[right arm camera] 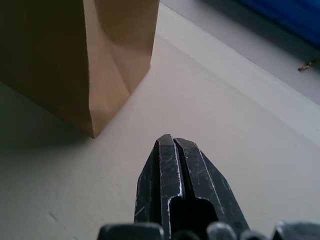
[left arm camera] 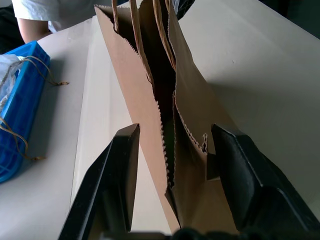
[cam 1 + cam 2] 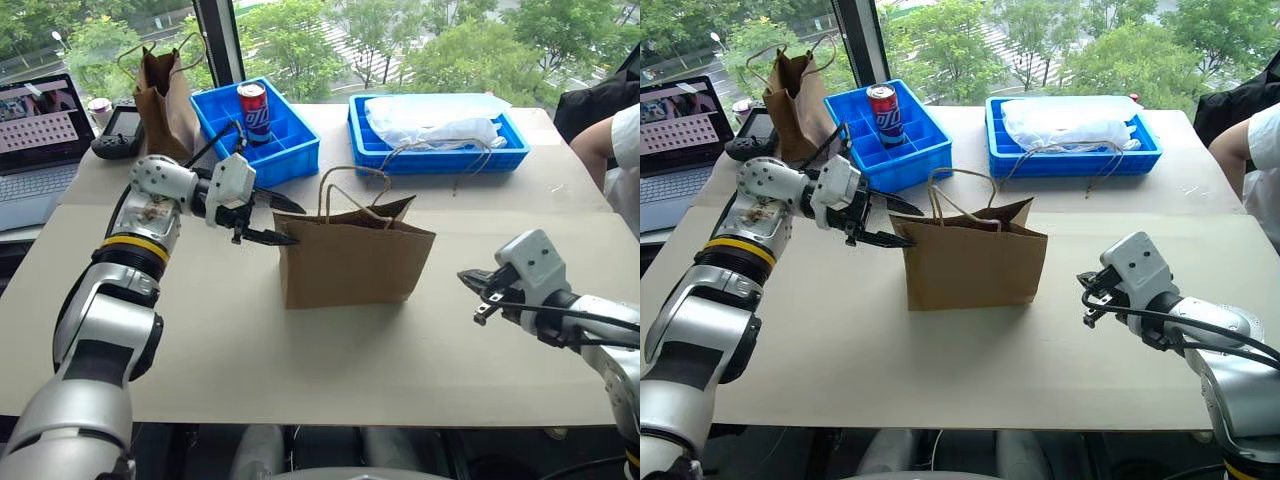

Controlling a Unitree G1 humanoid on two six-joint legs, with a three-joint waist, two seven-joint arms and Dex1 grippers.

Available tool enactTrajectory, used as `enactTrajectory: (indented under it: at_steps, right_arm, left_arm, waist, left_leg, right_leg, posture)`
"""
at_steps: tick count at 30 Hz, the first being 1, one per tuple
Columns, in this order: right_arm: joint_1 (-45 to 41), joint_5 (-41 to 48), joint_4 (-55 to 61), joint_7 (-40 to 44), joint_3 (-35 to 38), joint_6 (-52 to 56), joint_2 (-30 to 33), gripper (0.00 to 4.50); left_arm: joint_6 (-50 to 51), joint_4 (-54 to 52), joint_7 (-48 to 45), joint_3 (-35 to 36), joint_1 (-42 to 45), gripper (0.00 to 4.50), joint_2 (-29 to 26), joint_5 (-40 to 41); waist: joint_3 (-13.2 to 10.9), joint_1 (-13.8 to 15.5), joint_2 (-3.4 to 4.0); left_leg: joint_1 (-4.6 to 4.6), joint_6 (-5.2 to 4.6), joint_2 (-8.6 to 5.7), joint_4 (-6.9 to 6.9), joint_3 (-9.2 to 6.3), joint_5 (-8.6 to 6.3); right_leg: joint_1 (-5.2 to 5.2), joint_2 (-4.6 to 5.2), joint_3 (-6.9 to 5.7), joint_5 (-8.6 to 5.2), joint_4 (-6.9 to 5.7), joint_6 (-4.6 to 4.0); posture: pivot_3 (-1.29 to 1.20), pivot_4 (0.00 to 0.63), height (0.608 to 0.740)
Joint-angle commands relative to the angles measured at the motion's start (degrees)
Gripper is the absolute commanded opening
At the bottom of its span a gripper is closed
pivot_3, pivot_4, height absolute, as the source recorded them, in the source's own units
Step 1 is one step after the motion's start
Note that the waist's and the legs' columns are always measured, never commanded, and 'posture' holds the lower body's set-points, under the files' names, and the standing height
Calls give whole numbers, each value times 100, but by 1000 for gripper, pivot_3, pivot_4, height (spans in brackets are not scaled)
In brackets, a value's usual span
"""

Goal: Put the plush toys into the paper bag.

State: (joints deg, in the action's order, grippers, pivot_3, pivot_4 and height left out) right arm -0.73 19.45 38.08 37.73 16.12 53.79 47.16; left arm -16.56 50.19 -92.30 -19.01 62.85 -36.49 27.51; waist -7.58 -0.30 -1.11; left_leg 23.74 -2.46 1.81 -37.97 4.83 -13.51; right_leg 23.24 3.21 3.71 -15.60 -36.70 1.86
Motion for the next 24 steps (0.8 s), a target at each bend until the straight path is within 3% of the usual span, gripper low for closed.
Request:
enactTrajectory:
  at_steps: [1,6,10,12,19,24]
  right_arm:
    - [125,158,-158,439,367,-376,296,0]
    - [163,550,-372,991,608,-637,477,0]
    - [-33,1237,-414,1322,943,-633,328,0]
    - [-41,1658,-423,1454,1198,-461,303,0]
    - [308,2382,-421,1526,1961,-475,183,0]
    - [461,2328,-376,1286,1979,-824,-71,0]
  left_arm:
    - [746,-62,-20,634,285,4048,-673,281]
    - [2128,-292,-20,1221,-110,4048,-1547,356]
    - [3022,-1025,503,1813,-1176,4048,-2011,335]
    - [3502,-1952,1076,2210,-2025,4048,-2119,442]
    - [4708,-5180,2563,3304,-4722,4048,-1726,1066]
    - [4638,-5852,3116,3300,-5031,4048,-1277,917]
  waist:
    - [0,-30,0]
    - [0,-93,1]
    - [0,-88,1]
    - [-2,-62,-2]
    - [-4,63,-26]
    - [-5,92,-27]
  left_leg:
    - [0,0,0,0,0,0]
    - [-5,-5,6,0,1,-3]
    - [-17,-4,14,1,3,-3]
    - [-22,-3,15,1,4,-2]
    - [-28,0,17,4,2,-2]
    - [-43,7,17,4,0,3]
  right_leg:
    - [0,0,-1,0,0,0]
    - [1,-5,1,0,-5,0]
    - [-2,-3,1,-1,-12,0]
    - [-7,2,0,-1,-20,0]
    - [-21,37,-11,1,-31,-2]
    - [-26,28,-12,1,-26,-3]
  posture:
    - [0,150,724]
    - [0,150,724]
    - [0,150,724]
    - [0,150,724]
    - [0,150,724]
    - [0,150,724]
